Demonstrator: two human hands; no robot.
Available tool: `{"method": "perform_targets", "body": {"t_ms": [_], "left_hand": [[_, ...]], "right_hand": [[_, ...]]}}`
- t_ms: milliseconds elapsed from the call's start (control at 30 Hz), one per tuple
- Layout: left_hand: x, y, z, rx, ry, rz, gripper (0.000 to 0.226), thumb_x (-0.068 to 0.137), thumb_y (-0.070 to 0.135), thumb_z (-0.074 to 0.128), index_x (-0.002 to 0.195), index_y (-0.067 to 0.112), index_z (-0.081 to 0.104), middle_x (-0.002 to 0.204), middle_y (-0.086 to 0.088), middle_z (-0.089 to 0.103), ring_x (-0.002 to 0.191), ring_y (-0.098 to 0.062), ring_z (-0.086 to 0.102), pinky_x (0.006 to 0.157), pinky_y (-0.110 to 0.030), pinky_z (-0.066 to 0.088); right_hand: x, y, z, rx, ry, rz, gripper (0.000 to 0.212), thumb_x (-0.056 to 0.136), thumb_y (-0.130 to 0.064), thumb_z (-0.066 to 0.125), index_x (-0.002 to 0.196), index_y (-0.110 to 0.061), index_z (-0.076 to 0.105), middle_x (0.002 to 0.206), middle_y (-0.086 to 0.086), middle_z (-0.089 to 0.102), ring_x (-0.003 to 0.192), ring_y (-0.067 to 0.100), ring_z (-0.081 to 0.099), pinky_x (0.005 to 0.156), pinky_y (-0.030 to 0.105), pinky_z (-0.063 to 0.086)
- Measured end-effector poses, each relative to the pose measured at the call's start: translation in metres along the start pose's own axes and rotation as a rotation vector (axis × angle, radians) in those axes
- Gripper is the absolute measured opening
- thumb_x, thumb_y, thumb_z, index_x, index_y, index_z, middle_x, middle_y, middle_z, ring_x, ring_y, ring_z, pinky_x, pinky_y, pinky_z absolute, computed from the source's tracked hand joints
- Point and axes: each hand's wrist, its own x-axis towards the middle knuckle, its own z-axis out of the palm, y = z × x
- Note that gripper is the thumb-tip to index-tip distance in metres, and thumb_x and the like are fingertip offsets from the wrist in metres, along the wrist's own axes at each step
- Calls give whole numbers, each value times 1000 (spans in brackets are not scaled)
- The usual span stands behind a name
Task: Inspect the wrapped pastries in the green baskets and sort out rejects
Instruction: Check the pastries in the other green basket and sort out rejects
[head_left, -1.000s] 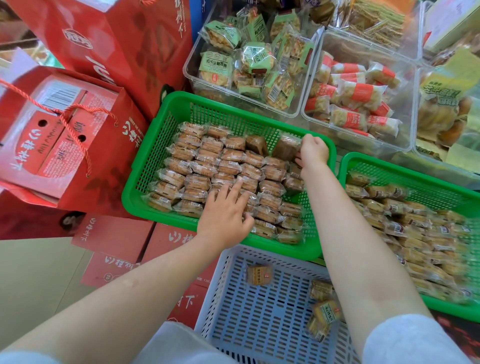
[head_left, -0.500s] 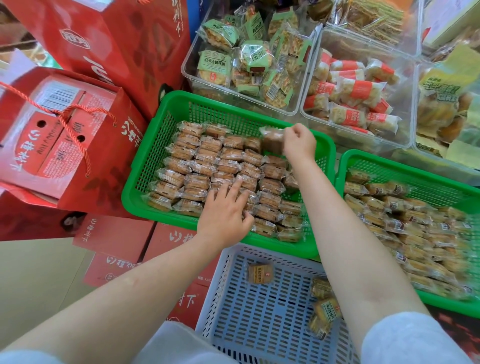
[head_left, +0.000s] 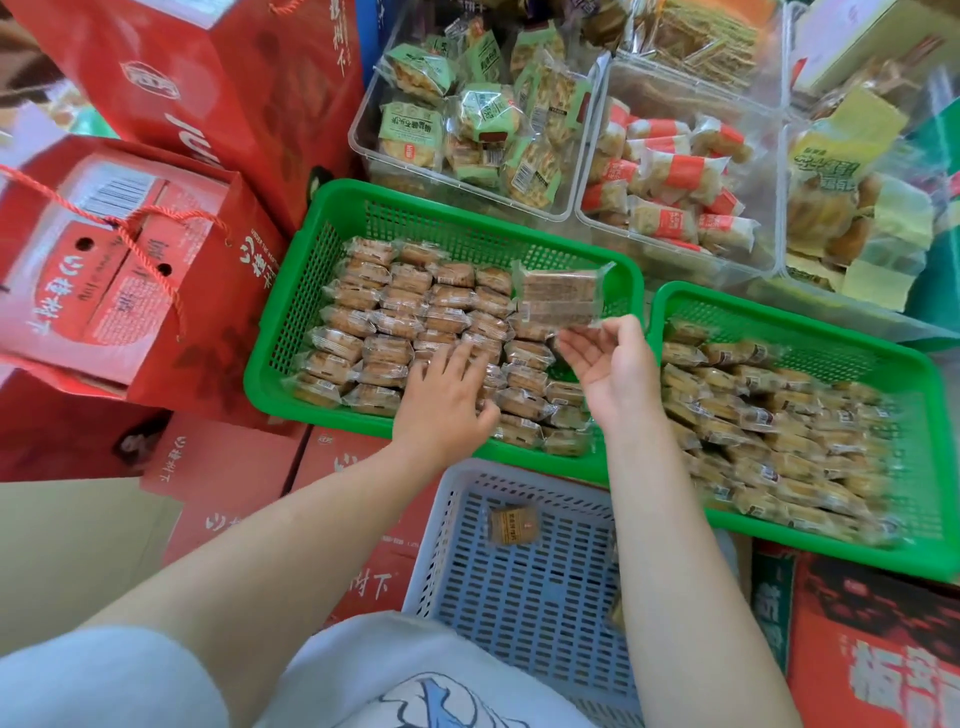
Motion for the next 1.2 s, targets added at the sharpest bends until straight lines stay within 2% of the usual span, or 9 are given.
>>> {"method": "perform_targets", "body": {"t_ms": [100, 200, 267, 433, 567, 767, 900, 1067, 1200], "left_hand": [[-11, 5, -18, -346, 77, -102, 52, 104, 40, 39, 152, 21, 38, 158, -2, 35, 147, -21, 27, 120, -45, 26], [-47, 17, -66, -1357, -26, -367, 44, 104, 43, 44, 141, 21, 51, 139, 0, 57, 124, -19, 54, 106, -41, 46], [-74, 25, -82, -1642, -164, -227, 38, 103, 41, 50, 137, 24, 52, 127, 2, 61, 112, -16, 62, 91, -38, 57], [-118, 20, -85, -1663, -251, -33, 43, 85, 17, 73, 126, 20, 62, 128, -13, 67, 113, -32, 68, 93, -49, 57], [-154, 3, -97, -1691, -188, -6, 39, 84, 18, 75, 121, 14, 64, 116, -12, 72, 101, -26, 71, 72, -31, 59], [-206, -21, -114, -1750, -167, 6, 32, 93, 16, 61, 125, 9, 61, 97, -3, 75, 81, -11, 71, 58, -18, 54], [-231, -39, -126, -1749, -220, 40, 45, 89, 21, 65, 132, 9, 59, 110, -10, 70, 90, -15, 68, 65, -20, 55], [-248, -53, -136, -1763, -242, 115, 41, 86, 15, 69, 127, 11, 62, 119, -11, 69, 102, -20, 68, 73, -23, 56], [-258, -47, -136, -2006, -138, -61, 47, 82, 18, 72, 125, 5, 62, 128, -15, 65, 107, -18, 66, 74, -18, 57]], "right_hand": [[-47, 9, -17, -15, 17, 6, 26, 98, -7, 38, 74, -10, 46, 74, 14, 68, 72, 27, 71, 69, 34, 60], [-92, 13, -31, -15, 23, 22, 29, 99, -5, 39, 72, -10, 46, 69, 13, 67, 68, 26, 70, 66, 32, 60], [-118, 17, -33, -35, -4, 19, 31, 99, -4, 38, 70, -8, 48, 66, 14, 66, 65, 26, 69, 63, 32, 60], [-167, 38, -21, -366, -143, -60, 14, 98, -9, 46, 90, -6, 57, 78, 14, 71, 73, 30, 69, 72, 39, 57], [-202, 49, -19, -604, -204, -268, 14, 91, -23, 69, 104, -22, 66, 106, 16, 71, 99, 34, 69, 87, 45, 57], [-259, 56, -5, -730, -281, -387, 11, 88, 0, 70, 95, -9, 71, 84, 2, 77, 80, 16, 73, 74, 22, 56], [-285, 66, 7, -900, -242, -485, 7, 93, -9, 67, 91, -15, 69, 78, 0, 75, 76, 13, 73, 76, 31, 59], [-305, 86, 19, -699, -63, -560, 10, 102, -11, 50, 98, -10, 60, 90, 4, 71, 78, 16, 72, 78, 44, 60], [-324, 99, 32, -458, -58, -590, 9, 102, -3, 49, 100, -4, 57, 85, 9, 67, 73, 19, 69, 66, 30, 58]]}}
